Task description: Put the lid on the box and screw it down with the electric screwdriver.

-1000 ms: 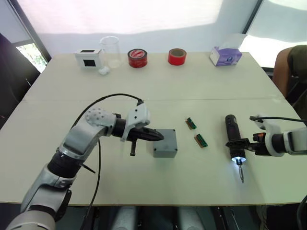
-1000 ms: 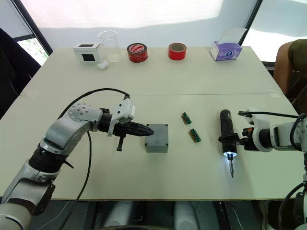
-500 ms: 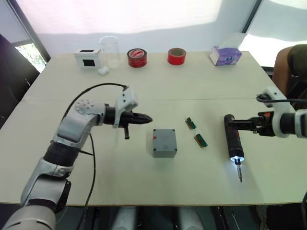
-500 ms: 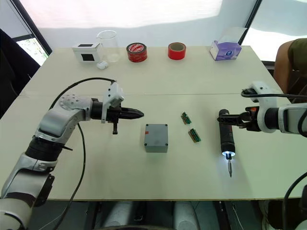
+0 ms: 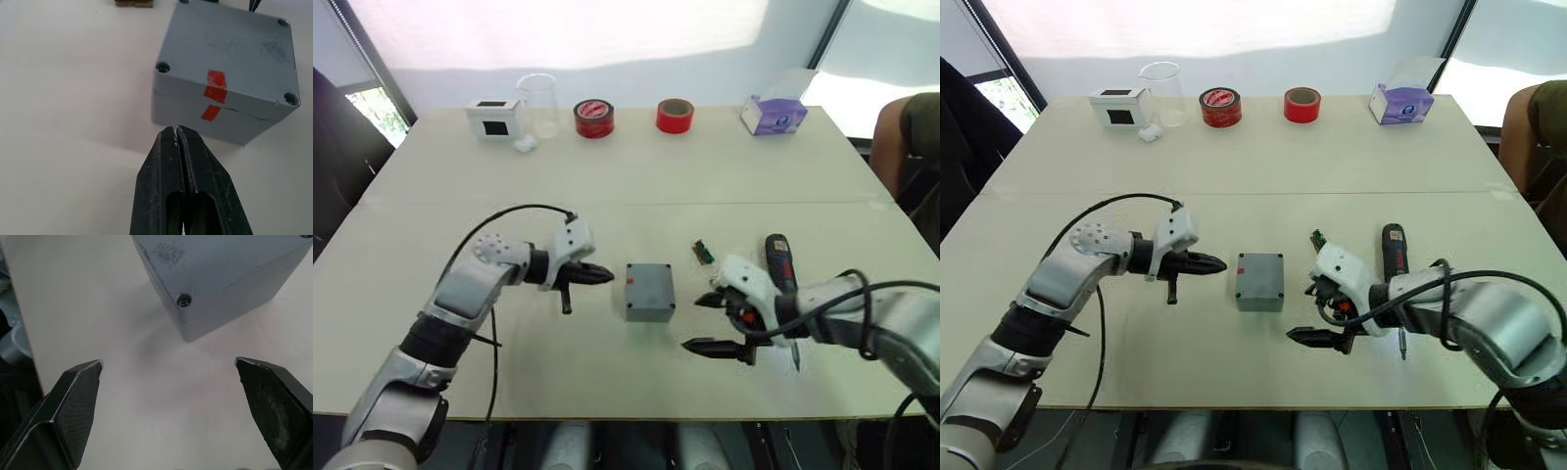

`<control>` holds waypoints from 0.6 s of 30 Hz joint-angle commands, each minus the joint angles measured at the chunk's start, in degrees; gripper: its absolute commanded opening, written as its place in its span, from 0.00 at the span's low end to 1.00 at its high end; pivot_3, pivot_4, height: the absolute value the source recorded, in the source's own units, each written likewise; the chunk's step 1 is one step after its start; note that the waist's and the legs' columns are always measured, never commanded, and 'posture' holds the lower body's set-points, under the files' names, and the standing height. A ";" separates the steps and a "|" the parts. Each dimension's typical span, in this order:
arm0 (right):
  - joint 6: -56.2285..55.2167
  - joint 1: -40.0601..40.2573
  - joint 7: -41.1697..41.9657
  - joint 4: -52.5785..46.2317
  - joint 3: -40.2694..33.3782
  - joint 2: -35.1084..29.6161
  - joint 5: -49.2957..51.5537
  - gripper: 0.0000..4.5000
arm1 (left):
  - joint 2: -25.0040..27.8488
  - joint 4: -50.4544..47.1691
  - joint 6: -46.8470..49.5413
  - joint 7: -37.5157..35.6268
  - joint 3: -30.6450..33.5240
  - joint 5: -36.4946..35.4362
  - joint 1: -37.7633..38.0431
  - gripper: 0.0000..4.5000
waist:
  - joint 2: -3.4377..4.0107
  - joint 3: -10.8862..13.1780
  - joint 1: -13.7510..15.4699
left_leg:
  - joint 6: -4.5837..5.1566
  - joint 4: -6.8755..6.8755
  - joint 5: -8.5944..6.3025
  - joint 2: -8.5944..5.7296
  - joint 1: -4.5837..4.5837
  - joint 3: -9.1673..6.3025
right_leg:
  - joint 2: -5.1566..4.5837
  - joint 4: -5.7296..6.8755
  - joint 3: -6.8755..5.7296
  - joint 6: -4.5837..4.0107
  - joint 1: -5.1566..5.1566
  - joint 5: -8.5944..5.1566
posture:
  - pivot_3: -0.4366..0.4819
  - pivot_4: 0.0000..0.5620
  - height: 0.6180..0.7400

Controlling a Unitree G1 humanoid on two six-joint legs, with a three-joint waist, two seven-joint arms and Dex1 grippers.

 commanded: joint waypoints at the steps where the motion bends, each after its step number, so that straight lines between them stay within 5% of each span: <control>1: -2.25 -1.69 0.32 0.67 3.07 2.94 -2.87 0.99 | -0.58 -0.89 -0.13 -0.56 -0.50 0.19 -0.84 0.00 | 0.00 0.00 -0.01 | 0.00 0.00 0.00 0.01 0.01 0.00 | 0.01 0.00 0.00 0.00 0.00 0.00 | 0.48 0.27 1.00; 11: -1.59 -2.11 2.06 -1.86 5.51 5.85 -4.06 0.99 | -8.59 7.81 -4.90 -0.91 -3.29 2.50 -6.37 0.00 | 0.00 0.00 0.80 | 0.00 0.04 0.00 -0.02 0.01 -0.01 | 0.03 0.03 -0.05 0.00 0.01 0.00 | 0.48 0.27 1.00; 18: -0.34 -0.90 3.66 -4.63 1.74 3.04 -2.61 0.99 | -8.36 13.12 -9.53 -0.55 -3.94 7.07 -7.68 0.00 | 0.00 0.00 1.10 | 0.00 0.06 0.00 -0.02 0.01 -0.01 | 0.04 0.07 -0.04 0.00 0.01 0.00 | 0.48 0.27 1.00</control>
